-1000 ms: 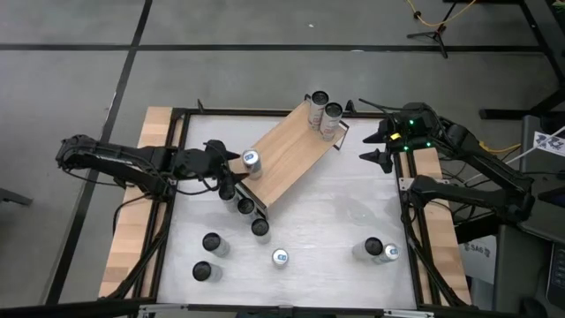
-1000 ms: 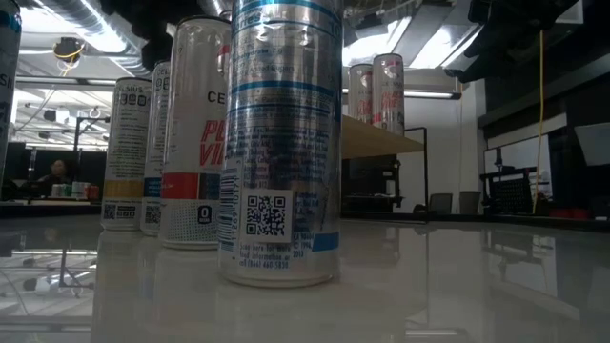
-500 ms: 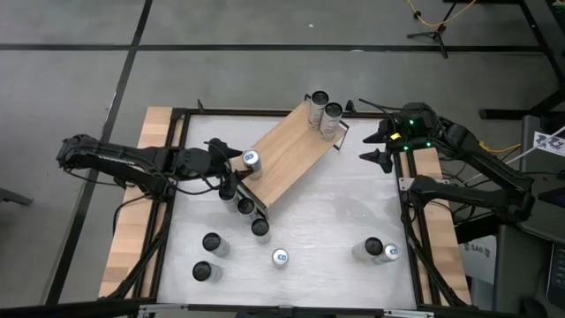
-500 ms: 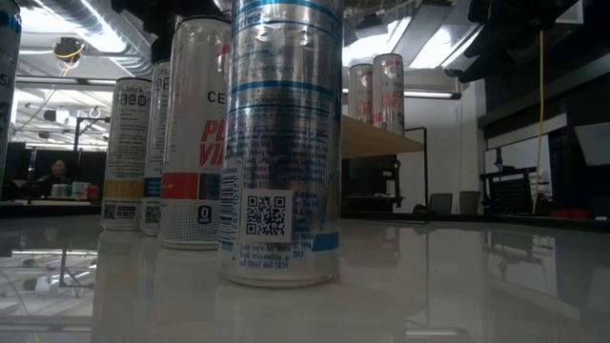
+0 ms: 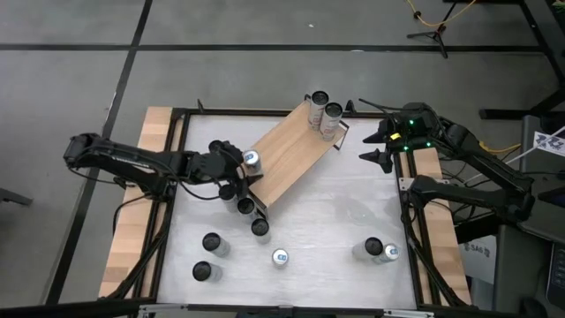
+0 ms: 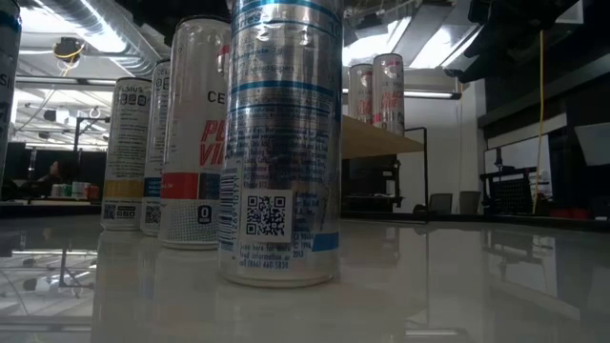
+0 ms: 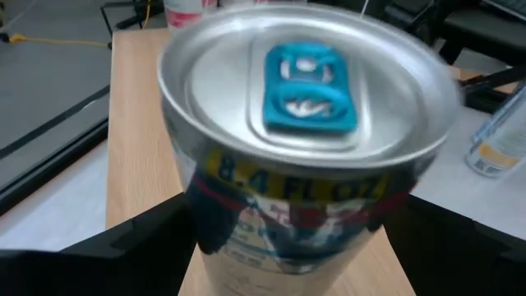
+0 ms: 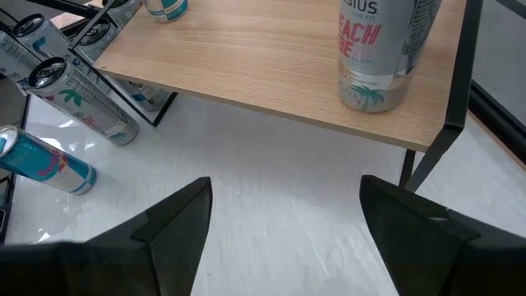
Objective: Place canned beverage on shelf
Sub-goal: Put the blue soda can on the shelf
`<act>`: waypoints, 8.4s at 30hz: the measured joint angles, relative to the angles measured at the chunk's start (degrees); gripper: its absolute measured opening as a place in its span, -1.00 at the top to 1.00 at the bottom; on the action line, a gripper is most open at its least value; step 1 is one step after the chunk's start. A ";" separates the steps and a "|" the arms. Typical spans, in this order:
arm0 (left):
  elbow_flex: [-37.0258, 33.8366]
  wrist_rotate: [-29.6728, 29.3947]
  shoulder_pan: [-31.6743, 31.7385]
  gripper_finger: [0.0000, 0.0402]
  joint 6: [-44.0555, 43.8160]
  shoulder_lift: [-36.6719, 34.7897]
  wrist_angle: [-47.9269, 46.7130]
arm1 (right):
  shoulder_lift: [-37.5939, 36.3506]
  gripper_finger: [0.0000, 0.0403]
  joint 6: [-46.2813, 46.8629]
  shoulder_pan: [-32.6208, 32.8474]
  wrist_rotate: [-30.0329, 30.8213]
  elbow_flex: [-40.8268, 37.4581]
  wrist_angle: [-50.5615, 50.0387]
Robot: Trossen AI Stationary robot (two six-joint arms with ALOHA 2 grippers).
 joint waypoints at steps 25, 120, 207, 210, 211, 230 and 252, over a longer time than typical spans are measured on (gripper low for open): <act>0.00 3.62 1.28 -0.06 5.33 1.30 2.30 | 0.00 -0.51 -0.02 0.00 0.01 0.01 0.00; 0.04 48.16 21.92 -0.29 40.21 1.21 1.24 | -0.01 -0.51 -0.02 0.00 0.02 0.00 0.05; 0.76 -1.73 5.55 -0.77 -6.65 0.75 -3.62 | -0.02 -0.51 -0.04 0.00 0.04 0.00 0.04; 0.76 -1.75 5.55 -0.77 -6.66 1.96 -2.88 | -0.02 -0.51 -0.04 0.00 0.04 0.00 0.04; 0.76 -1.75 5.55 -0.77 -6.66 2.31 -2.69 | -0.02 -0.51 -0.04 0.00 0.04 0.00 0.04; 0.66 -0.93 5.57 -0.76 -6.68 3.65 -2.81 | -0.01 -0.51 -0.04 0.00 0.04 0.01 0.04; 0.66 -5.96 4.50 -0.24 -10.41 5.44 -1.42 | 0.00 -0.51 -0.04 0.00 0.04 0.00 0.04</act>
